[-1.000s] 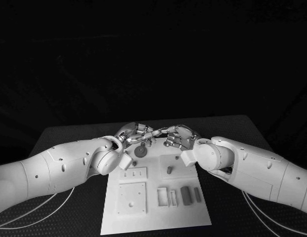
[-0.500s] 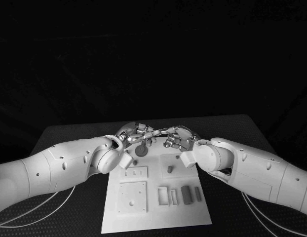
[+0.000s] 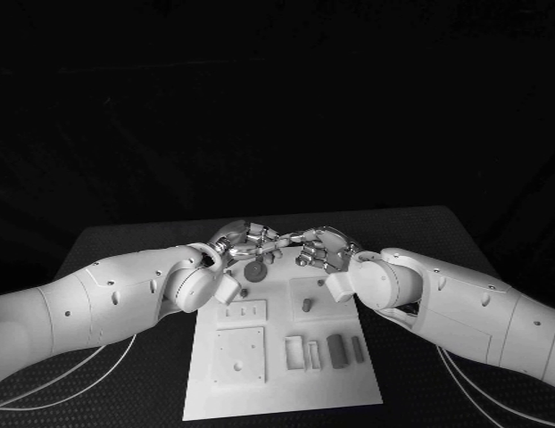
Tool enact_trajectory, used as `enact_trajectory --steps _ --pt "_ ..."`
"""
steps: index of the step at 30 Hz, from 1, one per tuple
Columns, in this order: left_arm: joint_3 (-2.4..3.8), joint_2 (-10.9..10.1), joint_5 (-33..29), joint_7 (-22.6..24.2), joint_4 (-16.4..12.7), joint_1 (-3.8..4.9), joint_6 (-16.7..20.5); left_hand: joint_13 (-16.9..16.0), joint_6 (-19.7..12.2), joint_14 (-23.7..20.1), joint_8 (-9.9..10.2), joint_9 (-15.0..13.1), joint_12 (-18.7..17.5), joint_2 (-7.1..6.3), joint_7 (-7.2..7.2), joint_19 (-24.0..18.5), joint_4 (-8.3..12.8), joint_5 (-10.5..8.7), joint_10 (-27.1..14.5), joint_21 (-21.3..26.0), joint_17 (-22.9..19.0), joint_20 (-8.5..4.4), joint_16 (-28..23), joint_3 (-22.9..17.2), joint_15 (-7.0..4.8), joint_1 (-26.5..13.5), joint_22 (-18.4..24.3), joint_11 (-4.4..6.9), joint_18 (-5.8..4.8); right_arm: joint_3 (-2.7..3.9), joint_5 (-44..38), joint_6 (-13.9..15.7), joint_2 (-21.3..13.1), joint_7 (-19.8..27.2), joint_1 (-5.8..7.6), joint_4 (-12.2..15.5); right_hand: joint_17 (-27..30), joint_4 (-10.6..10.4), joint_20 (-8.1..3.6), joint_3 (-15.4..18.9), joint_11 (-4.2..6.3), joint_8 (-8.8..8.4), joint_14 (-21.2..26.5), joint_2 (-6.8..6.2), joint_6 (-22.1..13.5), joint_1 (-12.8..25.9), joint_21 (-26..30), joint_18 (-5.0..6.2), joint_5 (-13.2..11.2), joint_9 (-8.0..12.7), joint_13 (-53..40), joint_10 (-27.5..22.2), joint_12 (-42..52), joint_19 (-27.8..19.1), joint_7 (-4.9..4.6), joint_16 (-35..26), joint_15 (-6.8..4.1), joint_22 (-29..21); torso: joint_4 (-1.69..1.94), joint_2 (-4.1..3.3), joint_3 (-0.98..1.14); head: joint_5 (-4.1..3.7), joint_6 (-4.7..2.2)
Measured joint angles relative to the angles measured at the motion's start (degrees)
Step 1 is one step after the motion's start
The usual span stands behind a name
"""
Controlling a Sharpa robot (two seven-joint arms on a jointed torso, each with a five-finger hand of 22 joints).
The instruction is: Assemble the parts on the task board
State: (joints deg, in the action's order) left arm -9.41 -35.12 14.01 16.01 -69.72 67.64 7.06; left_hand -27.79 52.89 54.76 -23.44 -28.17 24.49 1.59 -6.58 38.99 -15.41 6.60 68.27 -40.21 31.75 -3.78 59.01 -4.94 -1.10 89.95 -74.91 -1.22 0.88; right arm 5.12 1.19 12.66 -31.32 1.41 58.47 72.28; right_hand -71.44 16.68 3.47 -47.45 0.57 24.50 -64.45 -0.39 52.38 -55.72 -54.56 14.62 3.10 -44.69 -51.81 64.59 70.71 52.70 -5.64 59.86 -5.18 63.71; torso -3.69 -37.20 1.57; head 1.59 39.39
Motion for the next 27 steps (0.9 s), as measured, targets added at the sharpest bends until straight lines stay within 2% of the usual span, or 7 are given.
enact_trajectory --steps 6,11,13,15,20,27 --pt "0.01 0.05 -0.86 -0.04 0.06 0.0 -0.04 0.0 0.68 0.0 -0.39 0.01 0.0 0.68 -0.15 0.0 -0.39 0.25 1.57 -0.37 0.0 0.0 0.23 -1.29 0.0 0.68 0.0 0.48 0.0 0.01 -0.21 -0.34 -0.02 -0.16 0.0 -0.06 0.0 0.0 0.0 0.0 0.0 0.0 -0.14 0.0 0.0 0.0 0.0 0.0 0.0 -0.01 0.0 0.0 0.0 0.0 0.0 0.0 -0.11 0.0 0.0 0.0 -0.01 -0.01 0.1" --pt "0.01 0.11 -1.95 -0.05 0.06 -0.02 -0.09 0.0 0.98 0.22 -0.39 0.01 -0.32 0.28 -0.46 0.0 -0.73 5.44 2.69 -0.73 0.06 0.0 0.48 -1.63 -0.22 1.06 0.0 0.81 -0.01 0.04 -0.66 -0.71 -0.05 -0.43 0.03 -0.16 0.01 0.01 0.0 0.01 0.0 0.0 -0.14 0.0 0.0 0.0 0.0 0.0 0.0 -0.7 -0.01 0.0 0.0 0.0 0.0 0.0 -0.11 -0.06 0.0 -0.01 -0.03 -0.05 0.15" --pt "-0.01 0.12 -2.48 -0.09 0.03 -0.03 -0.11 -0.01 0.99 0.22 -0.39 0.01 -0.32 0.07 -0.46 0.0 -0.74 6.78 3.17 -0.73 0.06 0.0 0.71 -1.63 -0.22 1.05 -0.01 0.91 -0.01 0.05 -0.85 -0.81 -0.01 -0.52 0.04 -0.22 0.05 0.01 0.0 0.01 0.0 0.0 -0.15 -0.09 0.0 0.09 0.0 0.0 0.0 -0.73 -0.01 0.0 0.0 0.0 0.0 0.0 -0.1 -0.06 0.0 -0.01 -0.03 -0.08 0.2" --pt "-0.02 0.12 -3.02 -0.15 0.0 -0.04 -0.14 -0.22 1.23 0.22 -0.41 0.02 -0.32 -0.65 -0.7 0.0 -0.74 8.84 3.55 -1.02 0.06 0.0 0.85 -1.63 -0.22 0.39 -0.04 1.03 -0.01 0.06 -1.01 -0.85 0.01 -0.57 0.05 -0.23 0.05 0.16 0.0 -0.15 0.0 0.0 -0.15 -0.15 0.0 0.14 0.0 0.0 0.0 -0.79 0.03 0.0 0.0 0.0 0.0 0.0 -0.1 -0.06 0.0 -0.01 -0.03 -0.09 0.21" --pt "-0.04 0.13 -4.26 -0.41 -0.11 -0.05 -0.22 -0.66 1.39 0.22 -0.64 0.01 -0.32 -0.59 -0.86 -0.22 -0.74 11.29 4.02 -1.04 0.13 0.19 0.89 -1.63 -0.22 -1.04 -0.04 1.31 0.0 0.08 -1.34 -0.88 0.02 -0.63 0.06 -0.25 0.06 0.16 0.0 -0.15 0.0 -0.01 -0.1 -0.15 0.0 0.15 0.0 0.0 0.0 -1.34 0.04 0.0 0.0 0.0 0.0 0.0 -0.15 -0.11 0.0 -0.02 -0.04 -0.08 0.21" --pt "-0.04 0.17 -6.15 -1.4 -0.24 -0.05 -0.73 -1.76 1.64 0.22 -0.66 0.01 0.16 -0.55 -1.09 -1.04 0.23 16.44 4.37 -1.27 0.24 0.18 1.45 -2.03 -0.22 -3.28 -0.03 1.58 -0.01 0.08 -1.58 -0.85 0.02 -0.69 0.05 -0.3 0.06 0.0 0.0 -0.31 0.0 -0.06 -0.01 -0.38 0.0 0.37 0.0 0.0 -0.01 -1.59 0.04 0.0 0.0 0.0 0.0 0.0 -0.21 -0.11 0.0 -0.04 -0.05 -0.02 0.25"
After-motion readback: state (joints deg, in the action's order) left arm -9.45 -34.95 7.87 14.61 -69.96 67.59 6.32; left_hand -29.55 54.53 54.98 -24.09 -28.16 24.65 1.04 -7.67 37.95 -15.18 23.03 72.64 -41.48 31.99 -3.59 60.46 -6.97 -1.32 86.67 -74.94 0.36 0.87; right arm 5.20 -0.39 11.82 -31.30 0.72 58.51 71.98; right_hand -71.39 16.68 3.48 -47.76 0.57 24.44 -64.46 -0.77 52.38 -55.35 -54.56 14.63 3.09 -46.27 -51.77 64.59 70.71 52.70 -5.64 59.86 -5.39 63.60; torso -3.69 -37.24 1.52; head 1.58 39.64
